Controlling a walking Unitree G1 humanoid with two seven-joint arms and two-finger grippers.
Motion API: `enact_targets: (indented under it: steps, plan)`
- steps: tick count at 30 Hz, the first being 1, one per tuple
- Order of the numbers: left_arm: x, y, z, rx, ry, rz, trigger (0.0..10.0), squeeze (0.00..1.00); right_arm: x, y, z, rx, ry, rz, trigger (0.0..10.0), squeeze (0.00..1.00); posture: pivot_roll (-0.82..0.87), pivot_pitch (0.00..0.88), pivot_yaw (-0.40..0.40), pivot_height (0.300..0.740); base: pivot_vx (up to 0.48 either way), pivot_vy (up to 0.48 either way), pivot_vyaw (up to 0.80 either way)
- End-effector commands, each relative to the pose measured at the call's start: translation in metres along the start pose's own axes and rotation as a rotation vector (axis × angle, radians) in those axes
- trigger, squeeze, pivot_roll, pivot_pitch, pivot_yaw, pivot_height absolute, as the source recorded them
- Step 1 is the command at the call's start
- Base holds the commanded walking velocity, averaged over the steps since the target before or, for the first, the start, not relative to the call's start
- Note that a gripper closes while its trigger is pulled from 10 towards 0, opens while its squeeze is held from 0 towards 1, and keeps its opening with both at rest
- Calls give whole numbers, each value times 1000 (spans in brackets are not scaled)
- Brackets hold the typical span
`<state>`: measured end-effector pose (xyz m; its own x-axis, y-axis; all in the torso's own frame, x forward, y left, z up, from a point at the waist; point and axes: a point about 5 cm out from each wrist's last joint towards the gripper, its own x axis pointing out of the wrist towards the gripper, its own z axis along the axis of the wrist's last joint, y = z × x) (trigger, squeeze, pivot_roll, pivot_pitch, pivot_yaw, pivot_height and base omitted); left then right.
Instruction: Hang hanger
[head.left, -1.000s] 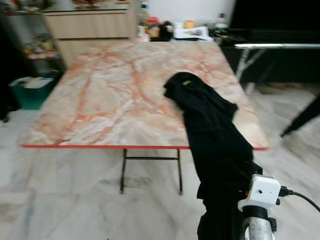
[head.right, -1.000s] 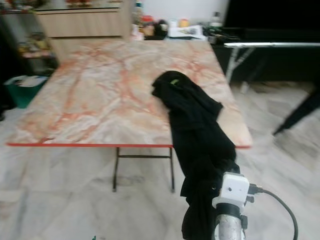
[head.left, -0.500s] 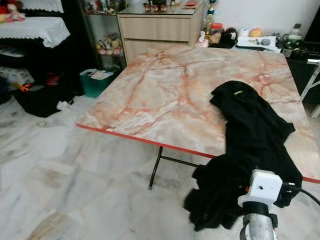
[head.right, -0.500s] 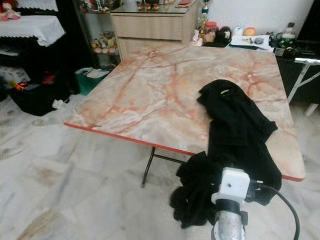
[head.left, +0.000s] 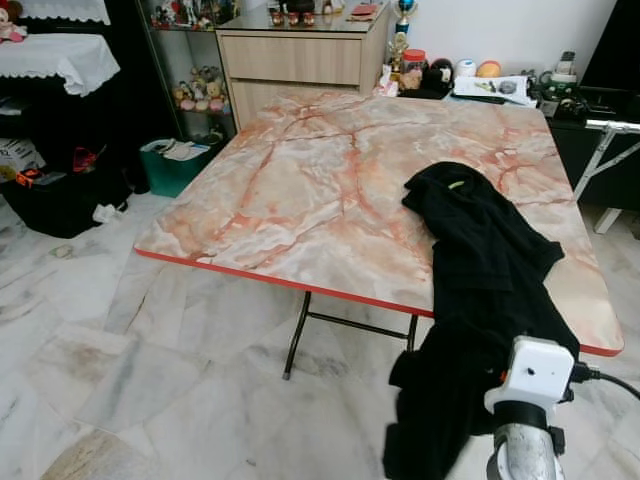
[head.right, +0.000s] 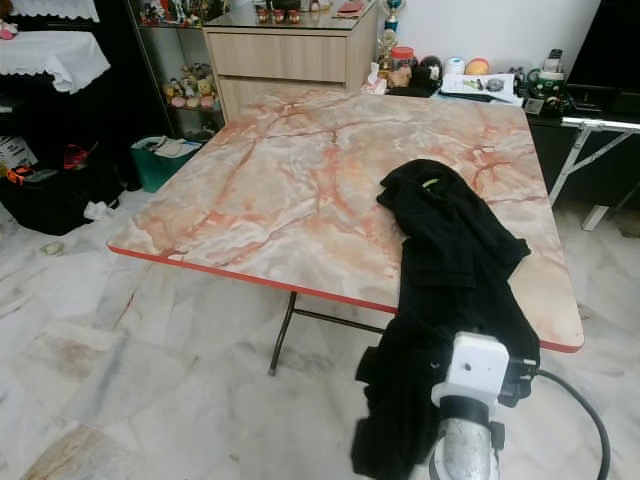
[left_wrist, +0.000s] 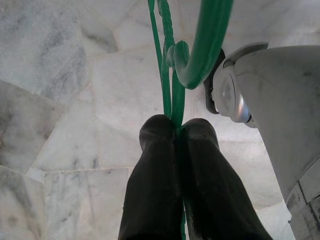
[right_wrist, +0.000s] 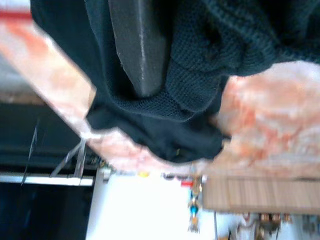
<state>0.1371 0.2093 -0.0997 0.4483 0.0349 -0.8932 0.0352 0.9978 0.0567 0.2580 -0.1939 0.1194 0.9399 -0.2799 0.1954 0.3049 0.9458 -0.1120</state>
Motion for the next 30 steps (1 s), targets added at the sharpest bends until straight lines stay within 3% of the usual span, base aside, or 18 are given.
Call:
enact_targets:
  steps: [1,9,25,30]
  plan:
    - [0,-5,-1,10,4,-22,10000,0,10,0,28,-15,-125,-8,10000,0,68,73,43,740,296,0,0]
    - [0,-4,-1,10,5,-21,10000,0,29,8,66,20,-252,-2,10000,0,57,77,52,740,298,0,0]
    - [0,-4,0,7,3,-23,10000,0,59,14,95,46,-318,7,10000,0,55,78,55,740,318,0,0]
    - [0,-4,0,8,1,-25,10000,0,77,20,112,56,-364,27,10000,0,53,77,62,740,326,0,0]
